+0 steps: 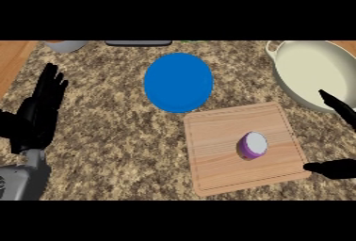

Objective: Pick the can from the cutting board and place it in the pot

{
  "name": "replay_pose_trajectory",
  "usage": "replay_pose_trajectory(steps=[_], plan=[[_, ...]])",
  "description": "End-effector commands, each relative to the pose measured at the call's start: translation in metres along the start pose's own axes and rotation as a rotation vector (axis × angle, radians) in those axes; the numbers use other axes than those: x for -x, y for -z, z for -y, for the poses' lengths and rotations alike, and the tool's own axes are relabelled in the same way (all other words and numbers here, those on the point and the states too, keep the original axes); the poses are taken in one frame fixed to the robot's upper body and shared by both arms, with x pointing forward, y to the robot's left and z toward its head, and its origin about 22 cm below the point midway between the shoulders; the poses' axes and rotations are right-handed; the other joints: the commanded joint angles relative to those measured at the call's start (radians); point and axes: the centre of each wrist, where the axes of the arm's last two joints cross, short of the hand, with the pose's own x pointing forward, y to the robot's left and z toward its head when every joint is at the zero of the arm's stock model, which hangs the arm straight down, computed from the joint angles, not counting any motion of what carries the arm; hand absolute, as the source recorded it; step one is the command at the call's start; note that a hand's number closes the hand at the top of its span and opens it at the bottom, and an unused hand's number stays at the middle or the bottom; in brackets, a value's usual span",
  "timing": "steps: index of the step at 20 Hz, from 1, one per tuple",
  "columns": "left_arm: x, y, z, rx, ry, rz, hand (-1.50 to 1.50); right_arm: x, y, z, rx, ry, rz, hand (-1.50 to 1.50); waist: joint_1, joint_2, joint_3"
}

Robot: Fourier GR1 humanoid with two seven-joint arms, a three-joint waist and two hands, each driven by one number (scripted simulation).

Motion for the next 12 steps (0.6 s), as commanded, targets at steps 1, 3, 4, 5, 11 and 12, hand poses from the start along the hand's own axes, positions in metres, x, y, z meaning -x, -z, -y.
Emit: replay_pose_trajectory(steps=[1,3,4,5,11,12], plan=[[0.004,0.0,0.003,0.013,-0.003,-0.001,0.0,-0.038,0.01,-0.007,-0.19,-0.15,-0.081,-1.5,0.008,0.001,-0.001],[0.004,-0.008,0.008,0.002,0.003,-0.014,0.0,-0.053,0.011,-0.007,-0.248,-0.208,-0.137,-1.5,0.008,-0.002,0.0],[-0.002,-0.005,0.0,0.017,-0.005,0.015,0.0,-0.063,0.021,-0.015,-0.264,-0.246,-0.169,-1.5,0.024,0.001,-0.001],[-0.005,0.006,-0.002,0.023,-0.011,0.013,0.0,-0.058,0.021,-0.038,-0.3,-0.246,-0.172,-1.5,0.017,0.005,0.001],[-0.013,0.004,-0.005,0.009,0.003,0.003,0.0,-0.101,0.037,-0.045,-0.401,-0.26,-0.248,-1.5,0.002,0.001,0.003],[-0.005,0.0,-0.002,-0.013,-0.01,0.004,0.0,-0.094,0.035,-0.077,-0.396,-0.242,-0.259,-1.5,0.004,0.002,0.003]])
